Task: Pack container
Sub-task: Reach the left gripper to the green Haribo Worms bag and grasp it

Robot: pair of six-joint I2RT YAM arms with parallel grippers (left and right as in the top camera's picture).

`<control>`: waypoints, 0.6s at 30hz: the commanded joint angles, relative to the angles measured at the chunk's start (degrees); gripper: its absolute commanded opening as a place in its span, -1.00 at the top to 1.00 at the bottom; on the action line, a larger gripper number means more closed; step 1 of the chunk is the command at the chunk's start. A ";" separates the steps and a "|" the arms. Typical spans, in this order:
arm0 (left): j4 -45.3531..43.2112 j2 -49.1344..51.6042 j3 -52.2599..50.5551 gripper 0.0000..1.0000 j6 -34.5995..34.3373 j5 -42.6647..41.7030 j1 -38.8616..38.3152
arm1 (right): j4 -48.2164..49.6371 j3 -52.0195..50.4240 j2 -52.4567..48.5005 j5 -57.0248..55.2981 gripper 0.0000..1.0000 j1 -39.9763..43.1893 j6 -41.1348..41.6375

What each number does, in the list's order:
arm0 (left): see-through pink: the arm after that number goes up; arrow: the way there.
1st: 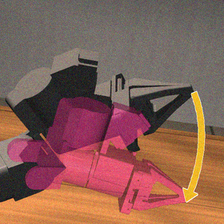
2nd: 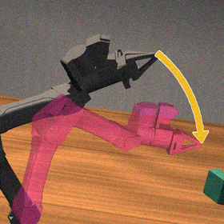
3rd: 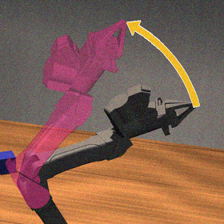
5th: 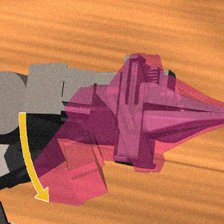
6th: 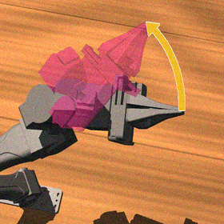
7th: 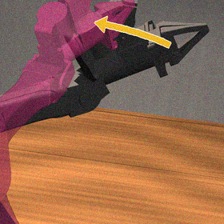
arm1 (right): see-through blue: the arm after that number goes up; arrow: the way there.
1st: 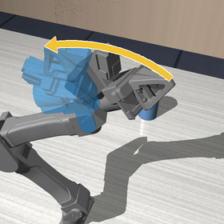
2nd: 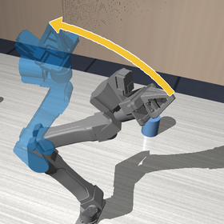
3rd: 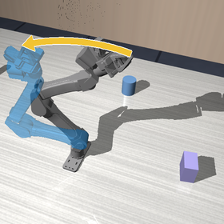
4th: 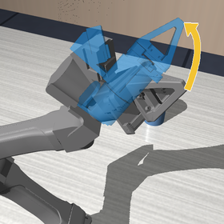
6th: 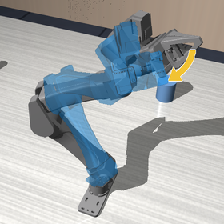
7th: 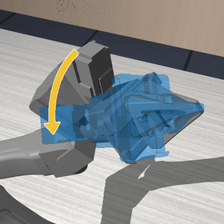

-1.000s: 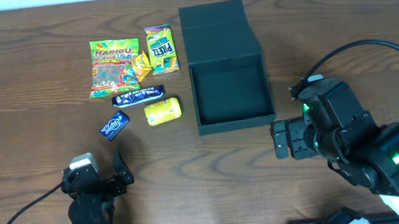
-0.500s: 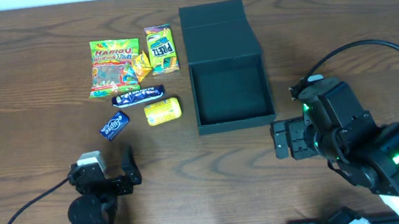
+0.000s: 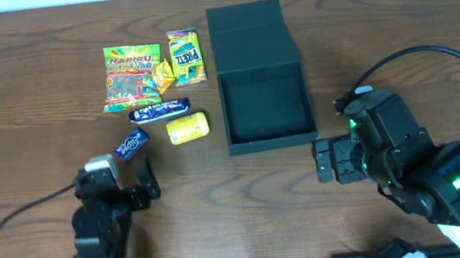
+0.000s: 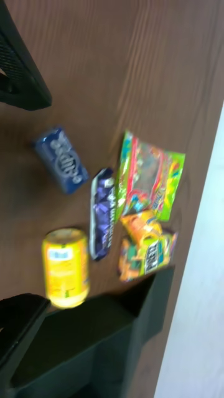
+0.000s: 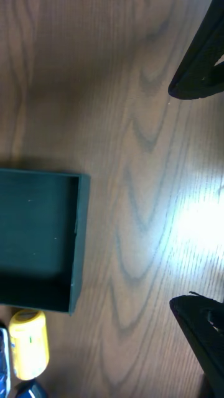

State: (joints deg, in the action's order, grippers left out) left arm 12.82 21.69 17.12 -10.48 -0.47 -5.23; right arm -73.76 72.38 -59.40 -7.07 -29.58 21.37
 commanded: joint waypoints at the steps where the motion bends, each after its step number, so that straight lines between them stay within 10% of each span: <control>1: -0.26 8.74 6.73 -0.91 0.26 5.57 0.35 | 0.02 0.31 0.13 -0.42 -0.98 0.37 -0.85; 18: 5.03 70.12 50.58 -0.91 4.70 5.88 3.30 | 0.04 0.31 0.13 -0.42 -0.99 0.37 -0.85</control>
State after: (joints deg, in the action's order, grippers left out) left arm 16.53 86.13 62.65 -7.35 5.34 -3.81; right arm -73.69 72.36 -59.48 -7.14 -29.58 21.34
